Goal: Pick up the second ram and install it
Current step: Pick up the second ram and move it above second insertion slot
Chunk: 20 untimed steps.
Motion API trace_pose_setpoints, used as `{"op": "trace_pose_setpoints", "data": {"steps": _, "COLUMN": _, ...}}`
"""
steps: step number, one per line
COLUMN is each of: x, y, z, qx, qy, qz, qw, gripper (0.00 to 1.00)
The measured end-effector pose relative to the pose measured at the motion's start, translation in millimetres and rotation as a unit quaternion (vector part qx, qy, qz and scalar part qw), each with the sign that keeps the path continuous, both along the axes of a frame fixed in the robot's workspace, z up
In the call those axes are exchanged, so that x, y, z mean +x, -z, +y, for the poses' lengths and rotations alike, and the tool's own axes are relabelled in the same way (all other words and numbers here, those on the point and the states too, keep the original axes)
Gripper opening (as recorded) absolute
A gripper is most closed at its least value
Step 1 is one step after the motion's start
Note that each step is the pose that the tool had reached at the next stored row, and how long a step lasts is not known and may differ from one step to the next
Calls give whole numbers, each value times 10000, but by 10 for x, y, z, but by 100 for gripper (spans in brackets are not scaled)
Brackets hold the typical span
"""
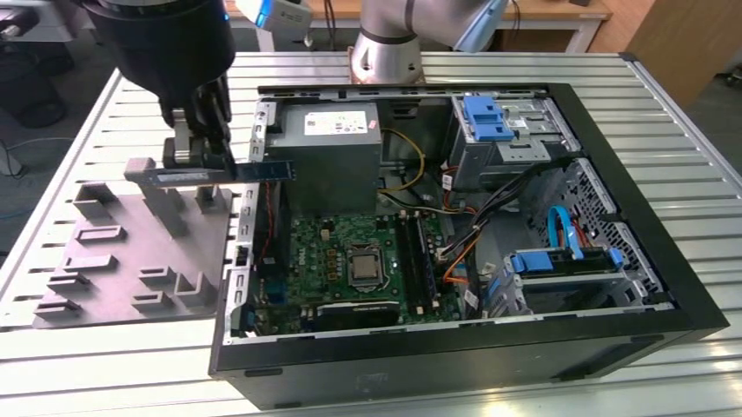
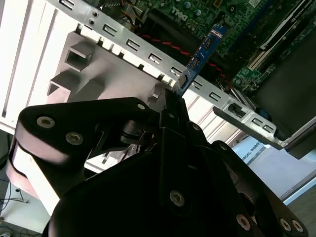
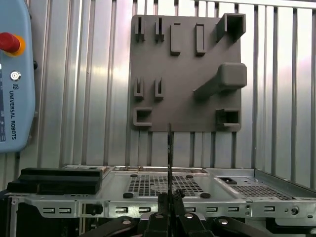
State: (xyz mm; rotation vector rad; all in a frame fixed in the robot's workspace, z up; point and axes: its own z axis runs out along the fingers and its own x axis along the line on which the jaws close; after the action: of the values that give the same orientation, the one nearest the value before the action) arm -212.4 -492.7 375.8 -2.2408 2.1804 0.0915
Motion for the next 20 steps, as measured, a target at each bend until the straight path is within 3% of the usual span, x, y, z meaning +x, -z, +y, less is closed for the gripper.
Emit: {"op": "trace_pose_setpoints", "data": {"steps": 20, "x": 418, "y": 26, "z": 11, "qx": 0, "qy": 0, "qz": 8, "qw": 10000, "gripper": 14}}
